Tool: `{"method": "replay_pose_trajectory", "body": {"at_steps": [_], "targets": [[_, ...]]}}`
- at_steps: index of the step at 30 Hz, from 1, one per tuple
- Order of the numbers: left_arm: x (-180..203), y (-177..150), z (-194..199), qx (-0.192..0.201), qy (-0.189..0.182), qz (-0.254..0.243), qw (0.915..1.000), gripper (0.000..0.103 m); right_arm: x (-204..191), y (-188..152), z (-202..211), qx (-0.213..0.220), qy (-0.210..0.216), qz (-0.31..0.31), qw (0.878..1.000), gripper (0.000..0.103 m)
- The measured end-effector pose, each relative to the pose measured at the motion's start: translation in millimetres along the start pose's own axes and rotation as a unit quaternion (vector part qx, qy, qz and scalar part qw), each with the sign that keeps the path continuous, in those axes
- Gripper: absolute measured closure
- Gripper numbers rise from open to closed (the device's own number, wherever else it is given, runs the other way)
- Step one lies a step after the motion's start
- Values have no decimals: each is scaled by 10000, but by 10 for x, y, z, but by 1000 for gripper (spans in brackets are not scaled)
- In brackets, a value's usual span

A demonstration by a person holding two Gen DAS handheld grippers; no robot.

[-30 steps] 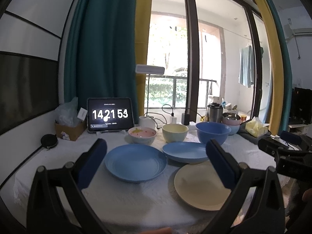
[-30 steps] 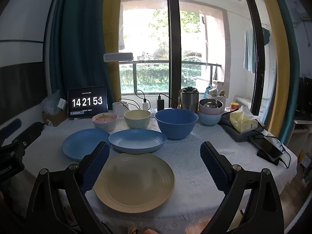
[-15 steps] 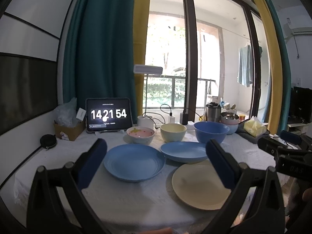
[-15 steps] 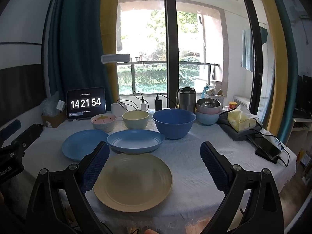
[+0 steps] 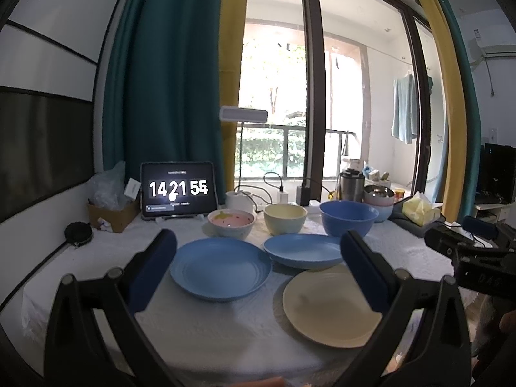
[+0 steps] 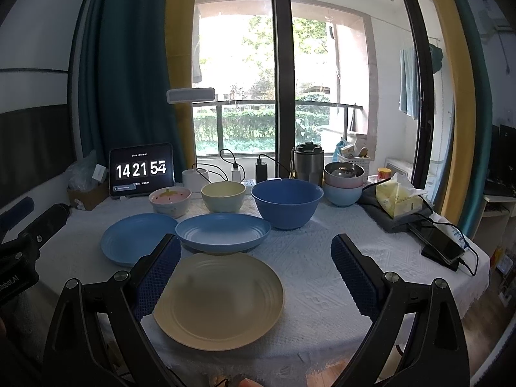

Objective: Organize plates and bowls

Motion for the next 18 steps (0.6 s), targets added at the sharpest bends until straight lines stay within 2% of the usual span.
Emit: {"method": "replay_pose_trajectory", "body": {"at_steps": [10,18], "targets": [[28,-35,-86,-81,54,-15,10000,1,22,-22,-95,-92,19,-7,10000,6],[12,-38,-364,-300,123,-63,9995,1,3,-33,-348,-290,69,45,9995,6]]}}
Point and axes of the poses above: each gripper's, at about its wrist camera, not at the fingertips, and z roughly against the way its jaws point, x to its right, y to its top, the point moved 5 cm from there along -z, roughly the way its jaws point, and after that the axes turned 9 degrees about -y, right-handed, at the moved point
